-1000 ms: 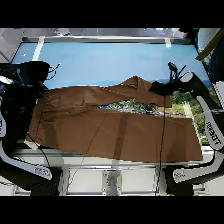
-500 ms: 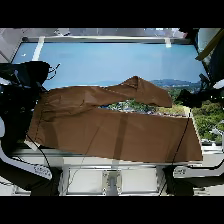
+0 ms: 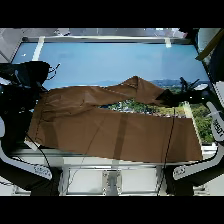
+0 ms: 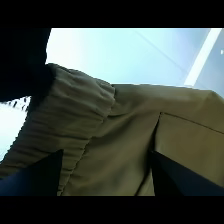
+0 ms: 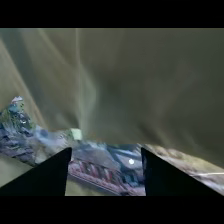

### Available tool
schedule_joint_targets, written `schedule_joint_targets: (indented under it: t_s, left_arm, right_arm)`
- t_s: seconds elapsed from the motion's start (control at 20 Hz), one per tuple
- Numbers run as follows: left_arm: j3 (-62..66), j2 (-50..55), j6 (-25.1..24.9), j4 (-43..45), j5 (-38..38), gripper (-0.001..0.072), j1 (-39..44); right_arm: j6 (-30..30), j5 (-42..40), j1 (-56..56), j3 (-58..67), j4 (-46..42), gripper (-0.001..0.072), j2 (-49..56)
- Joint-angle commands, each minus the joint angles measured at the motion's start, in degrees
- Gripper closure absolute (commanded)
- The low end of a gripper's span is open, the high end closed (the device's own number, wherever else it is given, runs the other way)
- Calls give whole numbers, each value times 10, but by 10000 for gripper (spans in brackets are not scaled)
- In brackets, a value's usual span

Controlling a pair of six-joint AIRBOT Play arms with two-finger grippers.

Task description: Fold the clothes and pants, and hang the long-sleeved shirts on hangers.

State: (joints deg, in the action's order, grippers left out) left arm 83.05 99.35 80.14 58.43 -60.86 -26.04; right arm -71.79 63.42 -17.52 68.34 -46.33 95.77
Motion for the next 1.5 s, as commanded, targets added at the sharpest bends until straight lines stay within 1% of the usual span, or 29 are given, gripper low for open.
schedule_joint_targets:
  t_s: [0.0, 0.1, 0.25, 0.35, 0.4, 0.45, 0.5, 0.55, 0.6, 0.65, 0.7, 0.8, 0.95, 1.05, 1.15, 1.25, 1.45]
  left_arm:
    - [1, 0, 0, 0, -1, 101, 0]
    - [1, 0, 0, 0, 0, 101, 0]
    - [1, 0, 0, 0, -1, 101, 0]
    - [1, 0, -1, 0, 0, 101, 0]
    - [1, 0, -1, 0, 0, 101, 0]
    - [1, 0, 0, 0, 0, 101, 0]
    - [1, 0, 0, 0, 0, 101, 0]
    - [1, 0, 0, 0, 0, 101, 0]
    - [1, 0, 0, 0, 0, 101, 0]
    - [1, 0, 0, 0, 0, 101, 0]
    - [1, 0, 0, 0, -1, 101, 0]
    - [1, -1, 0, 0, -1, 102, 0]
    - [1, -10, 0, 0, 0, 101, -4]
    - [1, -17, -1, 0, 0, 101, -8]
    - [1, -23, -3, 0, 3, 102, -9]
    - [2, -23, -3, 0, 3, 102, -10]
    - [2, -23, -2, 0, 2, 102, -10]
  right_arm:
    - [-10, -20, 52, 0, 24, 199, 33]
    - [-14, -28, 70, 0, 28, 199, 35]
    - [-38, -56, 88, 0, 30, 199, 35]
    - [-38, -61, 95, 0, 30, 204, 35]
    - [-38, -67, 100, 0, 29, 241, 35]
    - [-38, -78, 104, 0, 30, 313, 35]
    - [-43, -96, 109, 0, 30, 366, 35]
    - [-52, -118, 113, 0, 30, 471, 35]
    - [-58, -138, 116, 0, 30, 555, 35]
    - [-57, -159, 120, 0, 31, 636, 35]
    - [-57, -174, 122, 0, 37, 697, 35]
    - [-54, -180, 122, 10, 64, 698, 34]
    - [-45, -183, 115, 64, 64, 698, 9]
    - [-49, -195, 92, 116, 64, 698, -7]
    - [-87, -211, 58, 167, 63, 698, -12]
    - [-130, -251, 27, 195, 57, 698, -12]
    - [-209, -372, -18, 199, 50, 699, -7]
